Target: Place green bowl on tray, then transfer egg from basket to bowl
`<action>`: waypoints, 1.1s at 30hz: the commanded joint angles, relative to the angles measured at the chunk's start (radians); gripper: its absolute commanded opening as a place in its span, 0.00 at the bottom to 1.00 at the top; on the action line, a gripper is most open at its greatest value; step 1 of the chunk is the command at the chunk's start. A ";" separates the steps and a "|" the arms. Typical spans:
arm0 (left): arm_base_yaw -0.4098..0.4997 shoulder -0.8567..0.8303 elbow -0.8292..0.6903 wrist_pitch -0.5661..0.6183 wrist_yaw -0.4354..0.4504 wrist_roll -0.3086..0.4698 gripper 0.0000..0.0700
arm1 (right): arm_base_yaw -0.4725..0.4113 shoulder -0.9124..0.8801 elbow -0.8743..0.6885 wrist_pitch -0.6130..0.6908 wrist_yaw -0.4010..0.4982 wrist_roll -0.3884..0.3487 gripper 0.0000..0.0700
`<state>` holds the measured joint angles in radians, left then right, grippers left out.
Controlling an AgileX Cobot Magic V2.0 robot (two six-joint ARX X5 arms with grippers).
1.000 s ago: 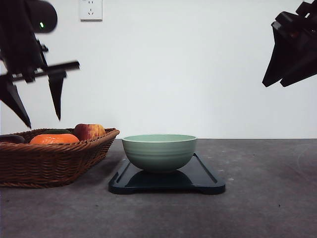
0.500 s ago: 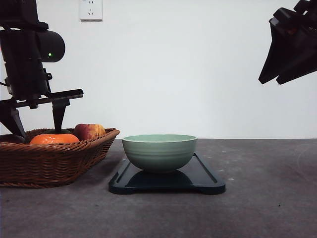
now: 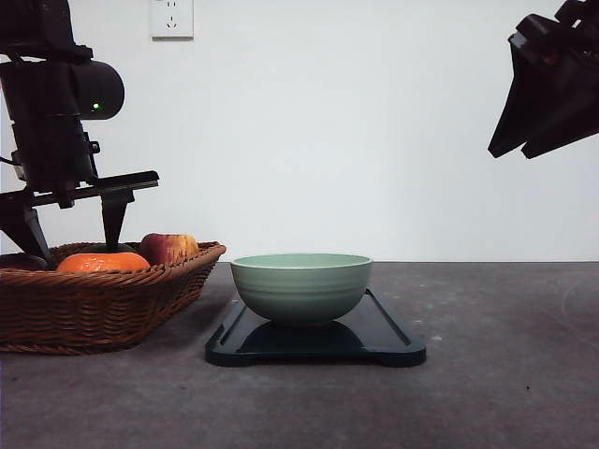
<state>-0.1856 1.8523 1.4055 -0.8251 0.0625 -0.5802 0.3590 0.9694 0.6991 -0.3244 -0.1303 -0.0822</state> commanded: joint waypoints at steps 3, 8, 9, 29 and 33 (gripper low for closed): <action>-0.002 0.028 0.024 0.005 -0.008 -0.008 0.50 | 0.004 0.008 0.002 0.010 -0.002 -0.008 0.39; -0.003 0.031 0.024 0.003 -0.008 -0.008 0.50 | 0.004 0.008 0.002 0.011 -0.002 -0.008 0.39; -0.003 0.032 0.024 0.003 -0.008 -0.008 0.50 | 0.004 0.008 0.002 0.011 -0.002 -0.008 0.39; -0.006 0.058 0.024 0.004 -0.008 -0.007 0.50 | 0.004 0.008 0.002 0.017 -0.002 -0.007 0.39; -0.006 0.058 0.024 0.003 -0.008 -0.005 0.43 | 0.004 0.008 0.002 0.017 -0.002 -0.007 0.39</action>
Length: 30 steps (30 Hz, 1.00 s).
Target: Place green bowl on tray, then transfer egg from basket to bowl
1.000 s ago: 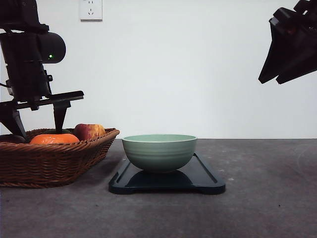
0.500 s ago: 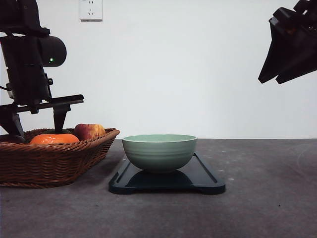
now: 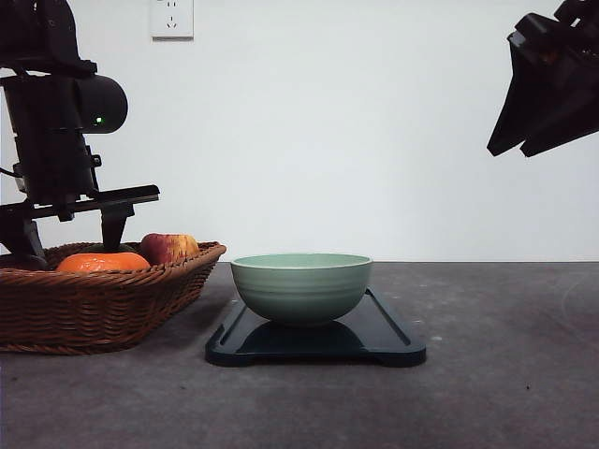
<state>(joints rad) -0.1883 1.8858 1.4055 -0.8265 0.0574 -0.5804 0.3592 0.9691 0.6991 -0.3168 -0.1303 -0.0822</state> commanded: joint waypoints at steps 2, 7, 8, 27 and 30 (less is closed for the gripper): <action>-0.004 0.025 0.024 0.004 -0.003 -0.003 0.38 | 0.004 0.008 0.002 0.010 -0.002 -0.007 0.39; -0.004 0.025 0.024 0.003 -0.002 0.000 0.31 | 0.004 0.008 0.002 0.010 -0.001 -0.007 0.39; -0.004 0.025 0.024 0.003 -0.002 0.002 0.29 | 0.004 0.008 0.002 0.010 -0.001 -0.007 0.39; -0.009 -0.047 0.059 0.002 -0.010 0.126 0.26 | 0.004 0.008 0.002 0.010 -0.001 -0.008 0.39; -0.015 -0.088 0.060 0.005 -0.011 0.180 0.26 | 0.004 0.008 0.002 0.010 0.000 -0.008 0.39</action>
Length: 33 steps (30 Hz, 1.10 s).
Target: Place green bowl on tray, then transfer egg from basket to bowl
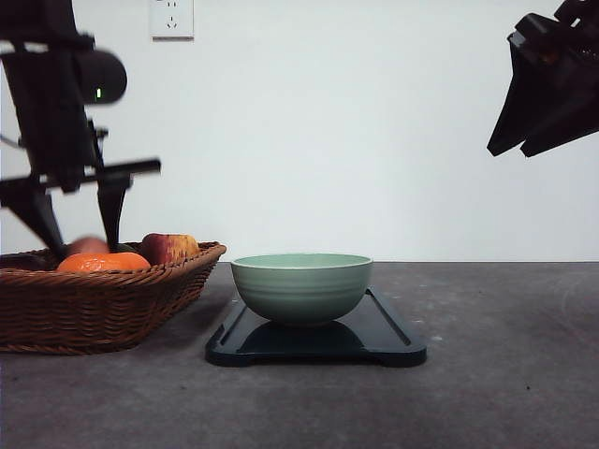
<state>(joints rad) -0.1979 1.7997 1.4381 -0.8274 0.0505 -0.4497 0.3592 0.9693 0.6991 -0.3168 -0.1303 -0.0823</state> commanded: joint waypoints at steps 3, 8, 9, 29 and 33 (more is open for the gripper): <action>-0.014 -0.046 0.027 0.015 -0.004 0.115 0.26 | 0.004 0.008 0.002 0.010 0.000 -0.007 0.39; -0.039 -0.119 0.028 0.088 0.003 0.240 0.26 | 0.004 0.008 0.002 0.010 0.000 -0.007 0.39; -0.046 -0.129 0.029 0.105 0.004 0.255 0.26 | 0.004 0.008 0.002 0.010 0.000 -0.007 0.39; -0.299 -0.090 0.140 0.195 0.036 0.304 0.27 | 0.004 0.008 0.002 0.010 0.000 -0.007 0.39; -0.321 -0.026 0.179 0.184 0.036 0.319 0.27 | 0.004 0.008 0.002 0.010 0.000 -0.007 0.39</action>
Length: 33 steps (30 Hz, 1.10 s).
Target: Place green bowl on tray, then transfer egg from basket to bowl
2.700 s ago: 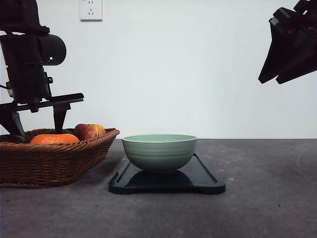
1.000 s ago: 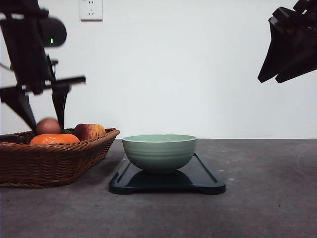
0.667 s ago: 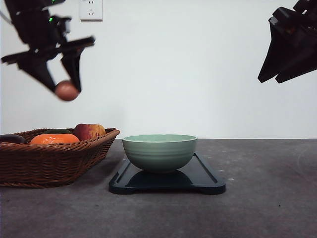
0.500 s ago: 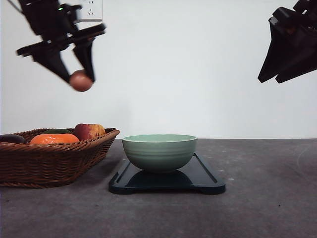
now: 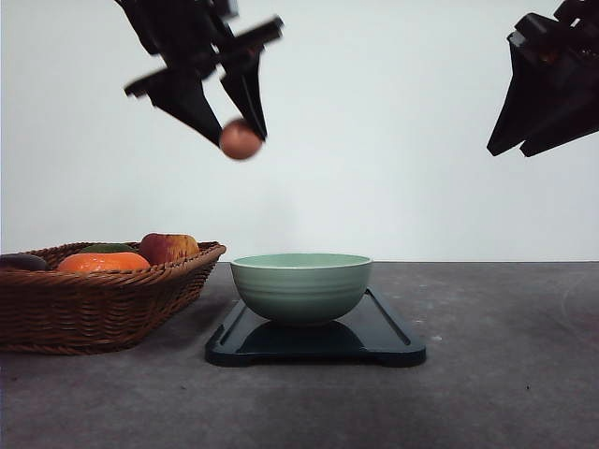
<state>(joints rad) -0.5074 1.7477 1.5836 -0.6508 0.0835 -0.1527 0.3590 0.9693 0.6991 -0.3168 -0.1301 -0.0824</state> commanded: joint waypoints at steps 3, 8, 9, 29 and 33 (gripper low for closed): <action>-0.028 0.076 0.067 -0.007 0.003 0.051 0.27 | 0.004 0.008 0.002 0.010 -0.001 -0.007 0.39; -0.057 0.169 0.137 -0.078 0.002 0.101 0.27 | 0.004 0.008 0.002 0.010 -0.001 -0.007 0.39; -0.063 0.181 0.143 -0.084 0.001 0.111 0.27 | 0.004 0.008 0.002 0.010 -0.001 -0.007 0.39; -0.174 0.332 0.147 -0.088 -0.108 0.224 0.27 | 0.004 0.008 0.002 0.010 -0.001 -0.007 0.39; -0.174 0.351 0.147 -0.086 -0.111 0.224 0.27 | 0.004 0.008 0.002 0.010 -0.001 -0.007 0.39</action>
<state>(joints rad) -0.6727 2.0652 1.7008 -0.7437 -0.0242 0.0592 0.3589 0.9691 0.6991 -0.3168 -0.1301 -0.0822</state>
